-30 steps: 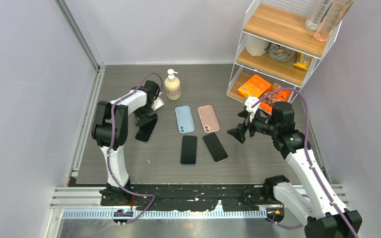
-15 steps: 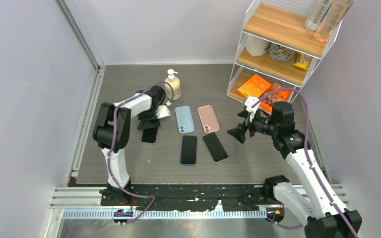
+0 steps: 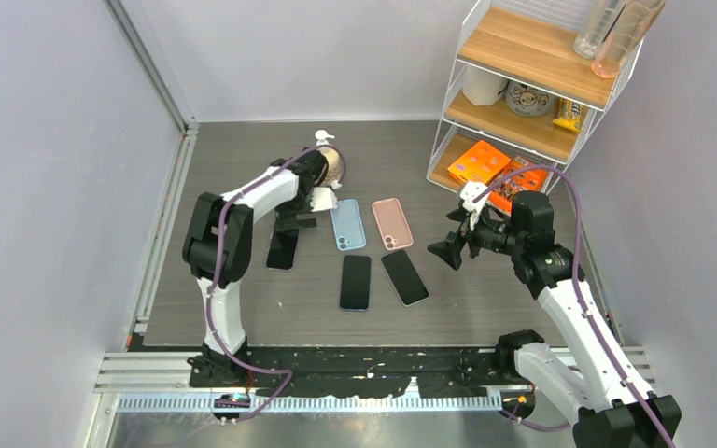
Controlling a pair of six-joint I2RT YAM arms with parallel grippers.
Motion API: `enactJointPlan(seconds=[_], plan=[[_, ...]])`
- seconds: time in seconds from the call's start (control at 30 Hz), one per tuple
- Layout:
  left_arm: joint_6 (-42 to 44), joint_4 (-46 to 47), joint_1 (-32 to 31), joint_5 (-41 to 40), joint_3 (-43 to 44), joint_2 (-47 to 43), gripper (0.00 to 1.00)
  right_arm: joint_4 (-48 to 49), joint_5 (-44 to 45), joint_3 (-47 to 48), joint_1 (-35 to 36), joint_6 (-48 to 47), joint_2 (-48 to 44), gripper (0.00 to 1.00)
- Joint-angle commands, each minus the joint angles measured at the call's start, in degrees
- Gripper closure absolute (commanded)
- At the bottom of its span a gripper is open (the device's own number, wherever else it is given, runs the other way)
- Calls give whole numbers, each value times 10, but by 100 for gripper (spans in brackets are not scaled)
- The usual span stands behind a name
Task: Take the phone out of the phone case
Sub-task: Adjust the phone at the center of the board.
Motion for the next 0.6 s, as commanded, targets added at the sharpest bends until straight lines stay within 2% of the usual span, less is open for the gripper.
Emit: enactJointPlan(seconds=[0.0, 0.17, 0.33, 0.47, 0.57], plan=[[4, -20, -11, -2, 27, 10, 0, 12, 4, 3, -2, -4, -1, 5], [-114, -65, -11, 55, 70, -17, 1, 14, 2, 1, -2, -6, -2, 5], [-294, -100, -5, 143, 78, -41, 0, 12, -1, 1, -2, -8, 1, 4], [-414, -97, 17, 204, 70, -38, 0, 11, -2, 3, -2, -6, -2, 5], [-473, -77, 36, 222, 50, -43, 0, 10, -2, 2, -2, -5, -6, 5]])
